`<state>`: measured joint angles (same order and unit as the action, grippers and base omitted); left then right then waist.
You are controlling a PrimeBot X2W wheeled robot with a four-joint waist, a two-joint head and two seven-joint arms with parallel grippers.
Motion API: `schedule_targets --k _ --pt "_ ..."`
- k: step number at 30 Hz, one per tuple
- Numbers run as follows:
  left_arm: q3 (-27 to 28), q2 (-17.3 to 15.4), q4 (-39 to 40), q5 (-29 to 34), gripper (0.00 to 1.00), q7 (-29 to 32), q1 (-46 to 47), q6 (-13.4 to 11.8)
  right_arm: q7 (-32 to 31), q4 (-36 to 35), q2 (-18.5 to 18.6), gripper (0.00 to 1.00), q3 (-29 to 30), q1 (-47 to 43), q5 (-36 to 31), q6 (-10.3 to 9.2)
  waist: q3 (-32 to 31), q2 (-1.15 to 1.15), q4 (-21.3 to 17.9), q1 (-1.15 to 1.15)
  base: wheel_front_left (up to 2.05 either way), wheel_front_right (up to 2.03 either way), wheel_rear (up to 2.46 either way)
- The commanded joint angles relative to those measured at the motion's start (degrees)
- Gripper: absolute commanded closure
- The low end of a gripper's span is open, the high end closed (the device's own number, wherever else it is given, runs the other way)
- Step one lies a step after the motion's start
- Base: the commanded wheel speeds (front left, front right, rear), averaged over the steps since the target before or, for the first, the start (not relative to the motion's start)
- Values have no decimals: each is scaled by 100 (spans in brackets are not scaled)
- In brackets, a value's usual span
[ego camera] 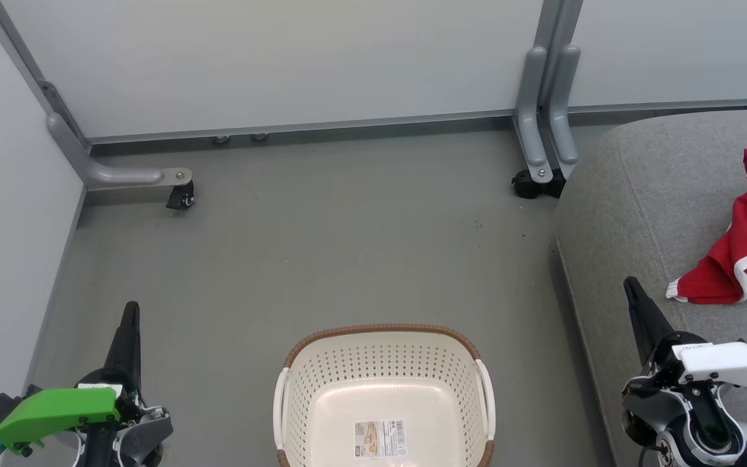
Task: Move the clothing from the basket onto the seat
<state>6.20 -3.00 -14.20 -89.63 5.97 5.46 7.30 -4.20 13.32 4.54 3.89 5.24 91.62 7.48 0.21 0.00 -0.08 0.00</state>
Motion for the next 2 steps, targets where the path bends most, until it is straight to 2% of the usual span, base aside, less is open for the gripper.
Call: schedule_targets --k 1,2 --pt "34 6 22 -131 100 35 109 32 -36 33 6 100 25 85 120 2 -1 0 2 0 0 0 0" --pt "37 10 22 -160 100 45 110 33 -32 42 6 100 29 90 154 2 -1 0 3 0 0 0 0"
